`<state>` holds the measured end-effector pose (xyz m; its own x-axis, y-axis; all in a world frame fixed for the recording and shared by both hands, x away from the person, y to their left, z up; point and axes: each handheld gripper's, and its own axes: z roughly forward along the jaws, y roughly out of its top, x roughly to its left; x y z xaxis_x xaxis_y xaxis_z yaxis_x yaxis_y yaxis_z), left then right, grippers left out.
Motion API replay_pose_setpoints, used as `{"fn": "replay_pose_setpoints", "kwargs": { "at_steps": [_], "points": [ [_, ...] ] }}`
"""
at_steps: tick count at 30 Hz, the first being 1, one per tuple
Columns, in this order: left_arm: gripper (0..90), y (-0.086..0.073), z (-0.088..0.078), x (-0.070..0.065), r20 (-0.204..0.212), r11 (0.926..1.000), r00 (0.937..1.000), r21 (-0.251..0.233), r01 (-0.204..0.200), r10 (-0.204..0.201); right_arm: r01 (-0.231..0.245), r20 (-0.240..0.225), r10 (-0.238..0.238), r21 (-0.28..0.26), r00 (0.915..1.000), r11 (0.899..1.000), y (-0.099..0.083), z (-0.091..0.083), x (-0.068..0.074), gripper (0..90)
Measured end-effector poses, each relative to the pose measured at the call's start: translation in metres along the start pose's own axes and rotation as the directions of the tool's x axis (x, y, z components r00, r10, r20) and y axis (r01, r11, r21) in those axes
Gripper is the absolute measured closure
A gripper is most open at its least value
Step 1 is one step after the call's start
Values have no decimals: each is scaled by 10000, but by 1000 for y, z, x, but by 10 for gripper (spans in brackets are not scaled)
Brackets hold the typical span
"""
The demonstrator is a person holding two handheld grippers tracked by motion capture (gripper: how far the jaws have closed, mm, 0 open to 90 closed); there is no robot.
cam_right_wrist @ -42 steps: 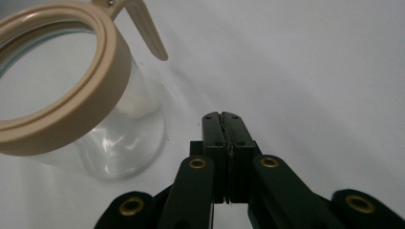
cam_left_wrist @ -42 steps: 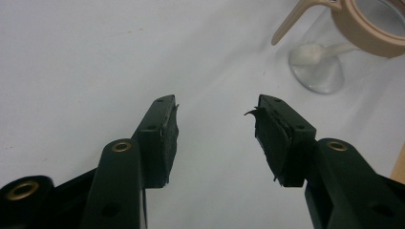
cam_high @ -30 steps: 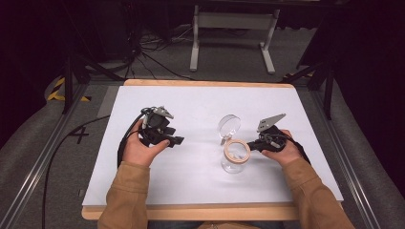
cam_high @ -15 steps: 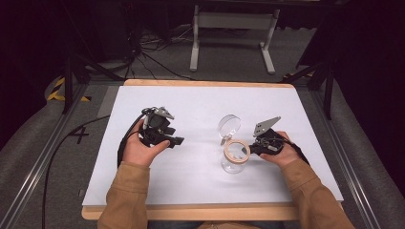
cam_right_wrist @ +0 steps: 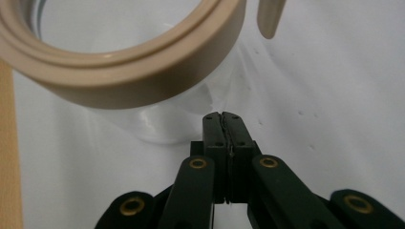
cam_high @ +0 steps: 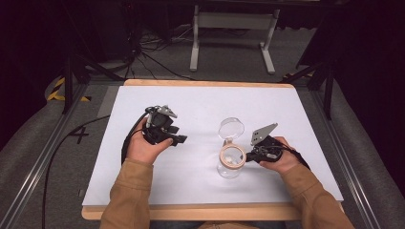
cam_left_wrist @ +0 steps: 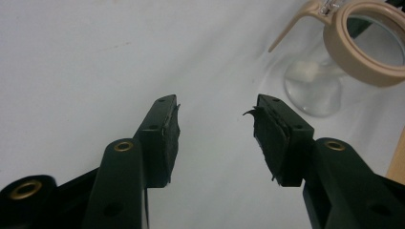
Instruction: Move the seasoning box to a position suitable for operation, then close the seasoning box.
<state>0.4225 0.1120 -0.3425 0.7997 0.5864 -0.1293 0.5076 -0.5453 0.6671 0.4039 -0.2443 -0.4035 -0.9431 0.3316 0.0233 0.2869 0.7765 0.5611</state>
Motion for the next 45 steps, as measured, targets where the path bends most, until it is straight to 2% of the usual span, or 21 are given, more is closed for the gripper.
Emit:
{"fn": "replay_pose_setpoints", "kwargs": {
  "at_steps": [2, 4, 5, 7, 8, 12, 15, 19, 22, 24, 25, 26, 27, 28, 29, 32, 36, 39, 41, 43, 45],
  "points": [
    [548, 5, 3, -1, 271, 9999, 9995, 81, -134, 131, 87, -34, -87, 80, 10000, 9999, 0, 1, 5, 898],
    [561, 6, 6, 0, 479, 10000, 9988, -69, -50, 53, 135, 16, -136, 98, 9999, 9999, 0, 2, 9, 898],
    [578, 6, 8, -1, 513, 9996, 9987, -268, 9, 4, 148, -39, -147, 100, 9999, 9998, 0, 2, 10, 898],
    [588, 8, 10, 0, 560, 9998, 9984, -173, -80, 90, 168, -26, -168, 111, 9999, 9998, 0, 2, 14, 898],
    [588, 9, 11, -2, 605, 9996, 9982, -273, -2, 19, 188, -26, -187, 105, 9998, 9998, 0, 2, 15, 898],
    [600, 12, 15, -4, 624, 9992, 9979, -365, -155, 178, 120, 1, -120, 9, 9999, 9999, -2, 1, 16, 897],
    [633, 13, 17, -5, 573, 9989, 9982, -454, -147, 173, -82, 234, 87, -202, 9997, 9998, -2, -7, 16, 898],
    [676, 18, 22, -8, 666, 9938, 9978, -1112, 48, 26, -257, 392, 278, -539, 9988, 9982, -3, -19, 16, 897],
    [736, 24, 29, -11, 742, 9887, 9972, -1497, 11, 101, -458, 599, 506, -800, 9969, 9957, -4, -30, 17, 898],
    [798, 29, 33, -11, 752, 9861, 9972, -1663, 69, 57, -702, 672, 787, -1208, 9946, 9902, -4, -42, 19, 898],
    [824, 31, 36, -10, 861, 9820, 9963, -1885, 118, 45, -750, 715, 862, -1470, 9937, 9863, -2, -48, 21, 898],
    [835, 31, 36, -10, 861, 9820, 9963, -1885, 118, 45, -750, 715, 862, -1470, 9937, 9863, -2, -48, 21, 898],
    [835, 36, 41, -9, 1042, 9773, 9945, -2100, 292, -74, -800, 711, 927, -1644, 9932, 9831, 0, -52, 23, 898],
    [851, 38, 42, -8, 1068, 9778, 9942, -2069, 326, -105, -879, 661, 1028, -1984, 9925, 9762, 4, -57, 27, 899],
    [854, 38, 42, -8, 1068, 9778, 9942, -2069, 326, -105, -879, 661, 1028, -1984, 9925, 9762, 4, -57, 27, 899],
    [860, 46, 50, -8, 1240, 9738, 9922, -2242, 380, -102, -961, 425, 1096, -2442, 9931, 9650, 13, -60, 36, 899],
    [865, 52, 59, -16, 1085, 9754, 9938, -2205, -14, 260, -1057, 159, 1144, -2742, 9933, 9558, 20, -59, 41, 898],
    [867, 52, 63, -18, 1090, 9765, 9935, -2151, -94, 336, -1105, 116, 1186, -2808, 9929, 9534, 21, -58, 43, 898],
    [873, 52, 66, -20, 1228, 9755, 9915, -2196, -150, 429, -1189, 112, 1276, -2895, 9918, 9498, 22, -57, 43, 898],
    [866, 52, 69, -22, 1664, 9724, 9853, -2332, 2, 397, -1231, 84, 1315, -2971, 9913, 9469, 22, -57, 43, 898],
    [857, 53, 72, -23, 1748, 9730, 9836, -2306, -22, 437, -1203, 32, 1273, -3035, 9919, 9452, 22, -56, 43, 898]
  ]
}}
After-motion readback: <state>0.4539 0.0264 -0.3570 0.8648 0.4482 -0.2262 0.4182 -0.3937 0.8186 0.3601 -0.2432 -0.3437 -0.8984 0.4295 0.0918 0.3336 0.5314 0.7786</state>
